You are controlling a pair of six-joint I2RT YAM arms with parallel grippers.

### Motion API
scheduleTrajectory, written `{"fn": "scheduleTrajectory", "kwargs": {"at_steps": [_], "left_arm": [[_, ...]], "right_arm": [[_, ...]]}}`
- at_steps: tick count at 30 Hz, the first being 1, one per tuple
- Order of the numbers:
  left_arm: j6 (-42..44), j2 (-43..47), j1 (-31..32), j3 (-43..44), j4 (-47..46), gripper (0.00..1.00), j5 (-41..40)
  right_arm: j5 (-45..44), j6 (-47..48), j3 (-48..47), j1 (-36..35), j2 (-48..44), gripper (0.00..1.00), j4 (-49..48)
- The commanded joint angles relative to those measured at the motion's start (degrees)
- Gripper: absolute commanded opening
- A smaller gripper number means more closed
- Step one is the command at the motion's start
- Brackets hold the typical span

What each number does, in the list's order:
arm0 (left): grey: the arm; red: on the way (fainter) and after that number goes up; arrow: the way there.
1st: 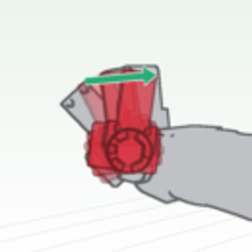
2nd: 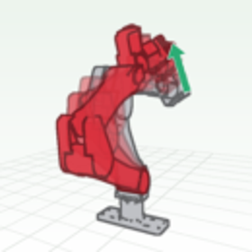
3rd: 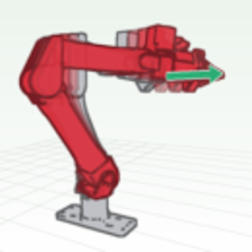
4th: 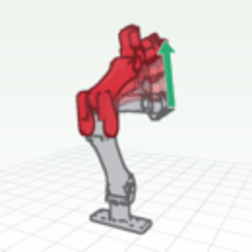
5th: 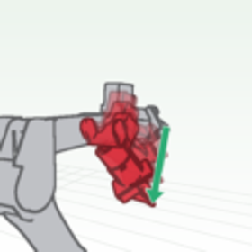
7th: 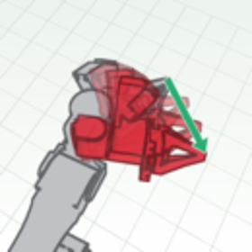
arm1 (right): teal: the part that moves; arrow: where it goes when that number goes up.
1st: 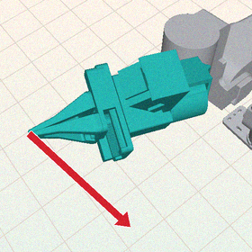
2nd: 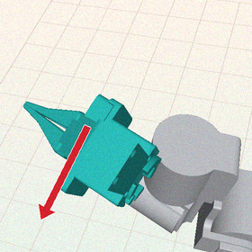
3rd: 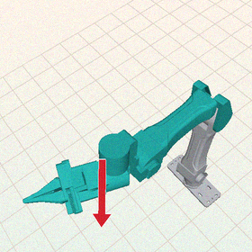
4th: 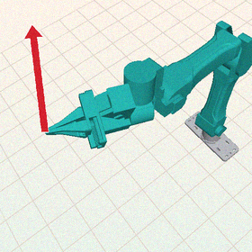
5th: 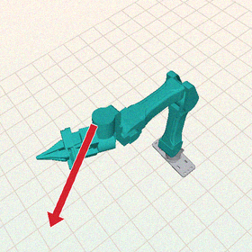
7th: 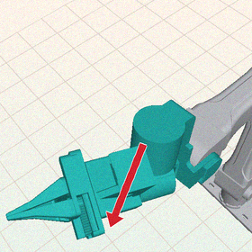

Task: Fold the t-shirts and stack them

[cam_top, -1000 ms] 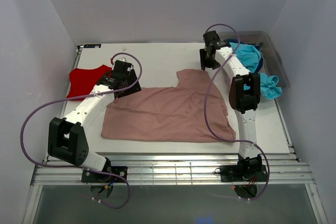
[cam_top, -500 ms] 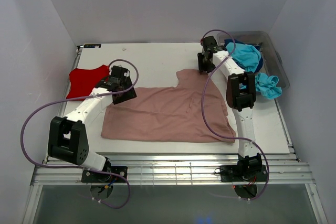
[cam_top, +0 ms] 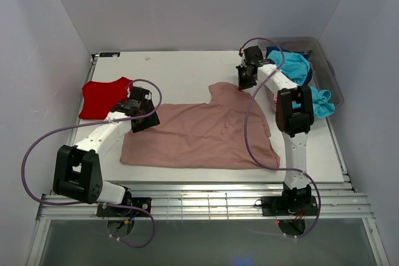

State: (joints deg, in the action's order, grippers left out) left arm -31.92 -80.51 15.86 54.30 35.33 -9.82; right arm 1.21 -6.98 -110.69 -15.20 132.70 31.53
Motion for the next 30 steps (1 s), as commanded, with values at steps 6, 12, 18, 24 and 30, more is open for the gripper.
{"fn": "scheduleTrajectory", "kwargs": {"at_steps": [6, 12, 18, 24, 30], "left_arm": [[-2.18, 4.66, -0.39, -4.38, -2.28, 0.7, 3.58], [-3.14, 6.41, -0.39, -6.93, -2.9, 0.69, 5.25], [-3.5, 8.09, -0.3, -9.04, -3.43, 0.69, 6.13], [-4.64, 7.3, -0.39, -8.86, -5.01, 0.69, 6.92], [-5.61, 6.5, -0.39, -7.11, -5.45, 0.68, 8.24]], "right_arm": [[3.45, 4.52, 14.86, -3.25, -19.49, 0.08, -4.19], [2.92, 5.58, 25.5, -5.01, -26.53, 0.08, -2.26], [0.37, 5.31, 33.16, -8.26, -33.2, 0.08, -0.24], [-2.69, 3.91, 41.96, -10.55, -38.92, 0.08, -1.73], [-5.95, 2.86, 37.16, -10.46, -37.08, 0.35, -1.82]]}}
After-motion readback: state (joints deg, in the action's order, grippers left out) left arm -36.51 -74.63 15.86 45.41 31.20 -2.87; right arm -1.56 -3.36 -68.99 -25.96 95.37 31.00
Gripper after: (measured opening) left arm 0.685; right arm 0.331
